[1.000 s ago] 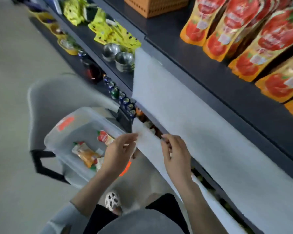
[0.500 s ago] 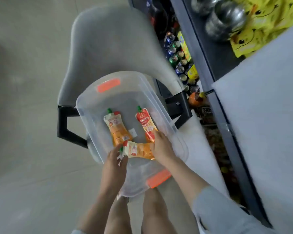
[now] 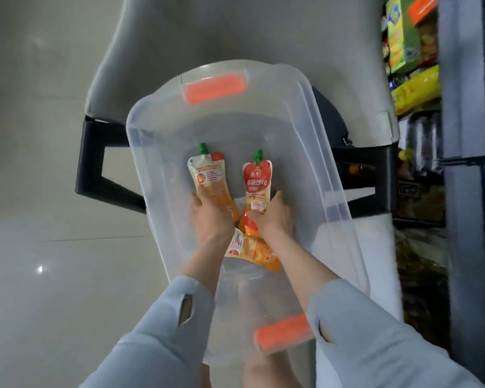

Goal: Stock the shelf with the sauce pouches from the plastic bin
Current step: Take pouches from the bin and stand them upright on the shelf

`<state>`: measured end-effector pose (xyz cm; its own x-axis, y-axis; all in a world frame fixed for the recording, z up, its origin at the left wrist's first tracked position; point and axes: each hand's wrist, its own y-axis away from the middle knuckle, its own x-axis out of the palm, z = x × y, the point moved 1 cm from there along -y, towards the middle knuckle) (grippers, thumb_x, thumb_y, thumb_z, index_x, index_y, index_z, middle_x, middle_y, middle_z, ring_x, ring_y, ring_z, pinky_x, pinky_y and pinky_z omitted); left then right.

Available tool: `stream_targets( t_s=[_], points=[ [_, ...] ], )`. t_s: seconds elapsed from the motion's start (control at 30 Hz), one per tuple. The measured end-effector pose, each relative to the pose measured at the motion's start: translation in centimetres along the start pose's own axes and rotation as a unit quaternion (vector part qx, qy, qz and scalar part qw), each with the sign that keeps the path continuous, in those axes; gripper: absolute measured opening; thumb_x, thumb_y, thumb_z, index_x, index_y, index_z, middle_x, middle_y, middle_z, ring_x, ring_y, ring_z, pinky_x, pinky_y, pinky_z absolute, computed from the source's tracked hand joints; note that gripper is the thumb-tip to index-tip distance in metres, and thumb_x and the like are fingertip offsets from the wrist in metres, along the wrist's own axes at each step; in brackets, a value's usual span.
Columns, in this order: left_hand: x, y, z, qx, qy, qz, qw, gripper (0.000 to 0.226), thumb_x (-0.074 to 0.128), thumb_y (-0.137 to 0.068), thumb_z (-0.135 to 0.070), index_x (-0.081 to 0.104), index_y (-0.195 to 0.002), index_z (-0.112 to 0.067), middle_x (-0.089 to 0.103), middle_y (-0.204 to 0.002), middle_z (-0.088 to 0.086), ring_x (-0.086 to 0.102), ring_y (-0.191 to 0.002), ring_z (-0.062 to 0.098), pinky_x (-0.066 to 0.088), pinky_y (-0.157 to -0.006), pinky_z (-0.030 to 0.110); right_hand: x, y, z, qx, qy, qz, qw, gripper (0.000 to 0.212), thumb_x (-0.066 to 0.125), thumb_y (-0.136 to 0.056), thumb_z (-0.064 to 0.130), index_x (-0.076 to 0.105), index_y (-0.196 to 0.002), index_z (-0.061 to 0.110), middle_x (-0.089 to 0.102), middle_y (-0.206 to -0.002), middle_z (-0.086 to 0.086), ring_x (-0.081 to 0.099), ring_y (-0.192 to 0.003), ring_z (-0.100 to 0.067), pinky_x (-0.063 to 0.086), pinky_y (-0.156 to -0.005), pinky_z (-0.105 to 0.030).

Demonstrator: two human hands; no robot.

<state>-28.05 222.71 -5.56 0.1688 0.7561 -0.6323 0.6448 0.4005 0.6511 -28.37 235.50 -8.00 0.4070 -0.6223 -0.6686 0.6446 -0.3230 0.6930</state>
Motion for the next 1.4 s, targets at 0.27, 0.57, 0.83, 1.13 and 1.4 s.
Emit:
stream_targets(
  t_s=[0.27,0.57,0.83,1.13,1.4],
  points=[
    [2.0,-3.2,-0.6,-0.012,-0.093,-0.035,0.995,0.074,0.052,-0.092,-0.011,0.007,-0.151,-0.012,0.039,-0.138,0.022,0.039,-0.123,0.039,0.034,-0.104,0.045,-1.0,0.6,-0.3,-0.021,-0.040,0.025,0.999,0.034,0.066,-0.090,0.029,0.052,-0.118,0.017,0.064,-0.114,-0.007,0.063,-0.102,-0.028,0.052,-0.074,-0.037],
    [1.6,-2.3,-2.0,0.051,-0.033,0.013,0.998,0.026,0.059,-0.084,-0.018,0.059,-0.108,-0.010,0.062,-0.100,0.011,0.059,-0.086,0.032,0.048,-0.072,0.034,-3.2,1.6,-0.7,-0.038,-0.150,0.060,0.986,0.048,0.067,-0.090,0.023,0.044,-0.132,0.026,0.062,-0.118,0.003,0.062,-0.102,-0.017,0.056,-0.082,-0.035],
    [-2.7,1.2,-2.3,-0.053,0.185,0.146,0.970,0.037,0.073,-0.079,-0.029,0.055,-0.111,-0.021,0.070,-0.101,0.004,0.070,-0.088,0.025,0.059,-0.078,0.047,-7.4,6.9,-0.8,-0.074,-0.218,0.051,0.972,0.035,0.064,-0.091,0.044,0.056,-0.121,0.028,0.067,-0.106,0.011,0.066,-0.093,-0.004,0.058,-0.080,-0.027],
    [-12.6,12.0,-6.2,0.027,0.284,0.322,0.903,0.033,0.059,-0.085,0.008,0.056,-0.116,0.001,0.072,-0.100,0.020,0.072,-0.086,0.029,0.061,-0.070,0.035,-14.7,17.5,-0.4,-0.030,-0.395,0.022,0.918,0.017,0.071,-0.082,0.025,0.066,-0.097,0.021,0.073,-0.083,0.005,0.070,-0.087,-0.018,0.053,-0.078,-0.033],
    [-18.5,21.8,-9.3,0.084,0.257,0.437,0.858,0.033,0.056,-0.094,-0.026,0.041,-0.119,-0.010,0.056,-0.098,0.015,0.064,-0.082,0.023,0.055,-0.077,0.040,-19.8,29.3,-1.2,-0.042,-0.497,-0.049,0.865,0.016,0.073,-0.088,0.033,0.071,-0.098,0.021,0.078,-0.091,-0.001,0.074,-0.088,-0.020,0.058,-0.085,-0.037]
  ],
)
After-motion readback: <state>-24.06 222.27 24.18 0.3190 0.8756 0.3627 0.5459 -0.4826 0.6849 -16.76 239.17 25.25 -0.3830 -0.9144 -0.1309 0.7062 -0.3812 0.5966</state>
